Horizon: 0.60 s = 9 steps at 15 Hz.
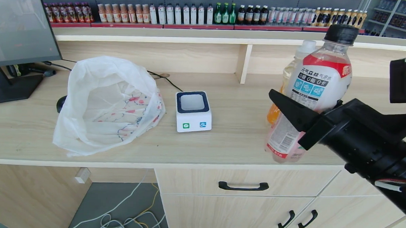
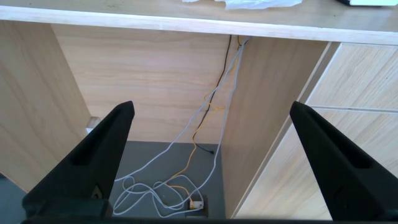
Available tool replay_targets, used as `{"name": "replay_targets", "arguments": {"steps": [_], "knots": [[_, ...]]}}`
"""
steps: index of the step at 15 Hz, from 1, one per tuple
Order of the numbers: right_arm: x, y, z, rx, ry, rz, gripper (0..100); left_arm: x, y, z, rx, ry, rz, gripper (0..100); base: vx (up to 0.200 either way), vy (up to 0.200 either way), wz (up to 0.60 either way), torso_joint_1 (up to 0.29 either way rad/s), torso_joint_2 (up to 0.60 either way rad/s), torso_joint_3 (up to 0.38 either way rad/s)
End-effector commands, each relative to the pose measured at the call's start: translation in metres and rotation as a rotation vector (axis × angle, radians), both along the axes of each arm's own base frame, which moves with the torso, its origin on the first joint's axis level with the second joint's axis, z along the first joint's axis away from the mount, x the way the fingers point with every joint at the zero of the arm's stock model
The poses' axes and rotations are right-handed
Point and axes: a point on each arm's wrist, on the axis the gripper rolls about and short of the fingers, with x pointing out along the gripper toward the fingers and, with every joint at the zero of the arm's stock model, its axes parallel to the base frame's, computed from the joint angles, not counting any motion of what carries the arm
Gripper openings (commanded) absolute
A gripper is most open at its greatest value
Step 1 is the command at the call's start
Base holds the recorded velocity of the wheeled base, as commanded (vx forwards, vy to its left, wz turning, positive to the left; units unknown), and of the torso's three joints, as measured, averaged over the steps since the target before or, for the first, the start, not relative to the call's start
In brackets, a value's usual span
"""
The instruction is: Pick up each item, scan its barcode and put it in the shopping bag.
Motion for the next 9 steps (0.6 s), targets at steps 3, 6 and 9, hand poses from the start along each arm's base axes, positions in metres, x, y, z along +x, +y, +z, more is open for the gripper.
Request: {"name": "replay_targets", "arguments": {"steps": [3, 6, 9], "knots": [[0.008, 0.003, 0.001, 0.002, 0.004, -0.142, 0, 0.0, 0.0, 0.0, 0.0, -0.001, -0.001, 100, 0.0, 0.0, 0.0, 0.0, 0.0, 0.0], [0.016, 0.008, 0.003, 0.012, 0.006, -0.177, 0, 0.0, 0.0, 0.0, 0.001, -0.001, 0.0, 100, 0.0, 0.0, 0.0, 0.0, 0.0, 0.0], [0.026, 0.017, -0.005, 0.029, -0.013, -0.172, 0, 0.0, 0.0, 0.0, -0.002, -0.001, 0.0, 100, 0.0, 0.0, 0.0, 0.0, 0.0, 0.0]]}}
